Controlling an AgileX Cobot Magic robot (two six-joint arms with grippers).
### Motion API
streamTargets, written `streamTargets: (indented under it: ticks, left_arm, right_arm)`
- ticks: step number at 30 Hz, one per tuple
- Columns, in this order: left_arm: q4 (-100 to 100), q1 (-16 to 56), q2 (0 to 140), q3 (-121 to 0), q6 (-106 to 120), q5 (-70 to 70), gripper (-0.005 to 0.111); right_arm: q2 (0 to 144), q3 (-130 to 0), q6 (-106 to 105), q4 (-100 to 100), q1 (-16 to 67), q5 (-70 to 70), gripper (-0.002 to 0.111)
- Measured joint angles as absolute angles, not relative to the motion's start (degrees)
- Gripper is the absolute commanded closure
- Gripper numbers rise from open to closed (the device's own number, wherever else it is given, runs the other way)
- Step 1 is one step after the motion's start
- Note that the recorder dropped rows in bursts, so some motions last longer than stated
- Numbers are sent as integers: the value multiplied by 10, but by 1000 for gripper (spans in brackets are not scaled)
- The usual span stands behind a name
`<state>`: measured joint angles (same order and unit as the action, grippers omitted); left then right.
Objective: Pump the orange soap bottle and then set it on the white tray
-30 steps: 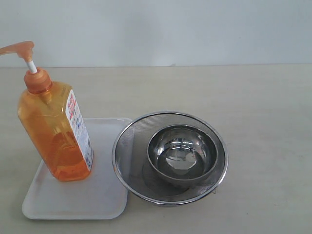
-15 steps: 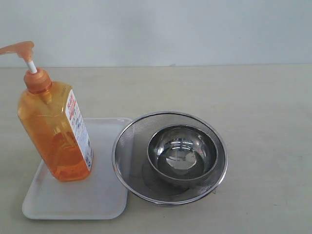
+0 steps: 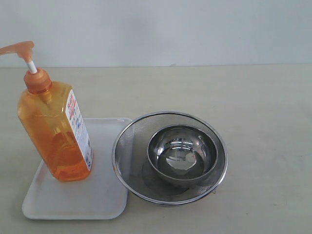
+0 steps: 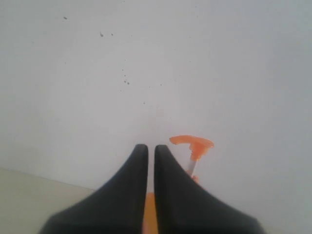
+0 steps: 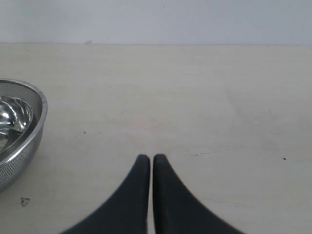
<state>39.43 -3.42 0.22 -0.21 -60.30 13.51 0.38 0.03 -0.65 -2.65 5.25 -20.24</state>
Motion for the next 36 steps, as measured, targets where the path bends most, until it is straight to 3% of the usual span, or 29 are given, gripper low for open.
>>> streamTargets:
  ticks: [8,14,22,36]
  left_arm:
    - [310,-34,2,-2,-270,72,102]
    - [89,-34,2,-2,4,-7,102]
    - [-132,-34,2,-2,48,-109,102]
    - [-119,-34,2,-2,-9,-170,102]
  right_arm:
    - [4,0,-5,-26,53,-202,108]
    - [4,0,-4,-26,53,-202,108]
    - [4,0,-4,-26,53,-202,108]
    - [4,0,-4,-26,53,-202,108]
